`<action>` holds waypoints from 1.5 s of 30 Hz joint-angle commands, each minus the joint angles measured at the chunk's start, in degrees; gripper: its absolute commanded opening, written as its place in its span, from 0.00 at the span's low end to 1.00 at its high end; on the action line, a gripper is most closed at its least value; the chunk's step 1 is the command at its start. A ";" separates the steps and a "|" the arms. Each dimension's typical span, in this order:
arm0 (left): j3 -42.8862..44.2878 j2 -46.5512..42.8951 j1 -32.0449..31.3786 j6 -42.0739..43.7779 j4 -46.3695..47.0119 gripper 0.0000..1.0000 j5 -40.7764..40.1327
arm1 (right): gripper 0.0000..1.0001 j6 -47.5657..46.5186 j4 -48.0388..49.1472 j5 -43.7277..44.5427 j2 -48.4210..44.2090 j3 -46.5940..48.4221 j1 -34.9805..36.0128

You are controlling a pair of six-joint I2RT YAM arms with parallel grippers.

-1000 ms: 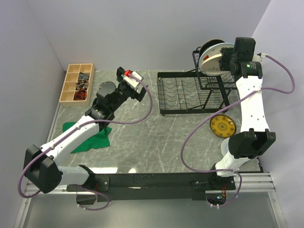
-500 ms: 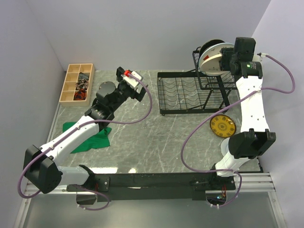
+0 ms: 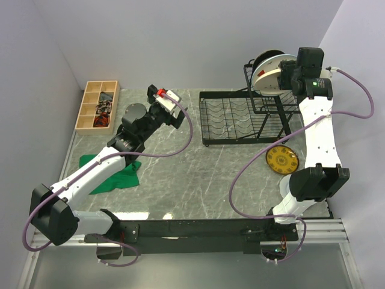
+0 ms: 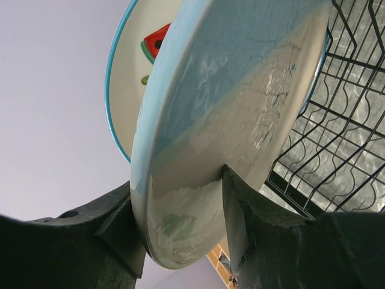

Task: Load the plates into the dish rack
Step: Insert the plate into the dish rack, then grab a plate with the right arm

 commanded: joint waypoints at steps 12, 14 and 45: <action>0.77 -0.94 0.22 -1.00 2.39 0.99 0.44 | 0.55 0.05 5.73 -0.47 -4.48 1.72 -0.09; 0.68 -0.86 0.22 -1.09 2.56 0.99 0.61 | 0.62 -0.31 6.25 -0.29 -4.39 1.81 -0.26; 4.02 -1.38 1.89 -10.12 0.19 0.99 3.15 | 1.00 -51.68 35.26 -38.10 -16.67 -15.13 -2.28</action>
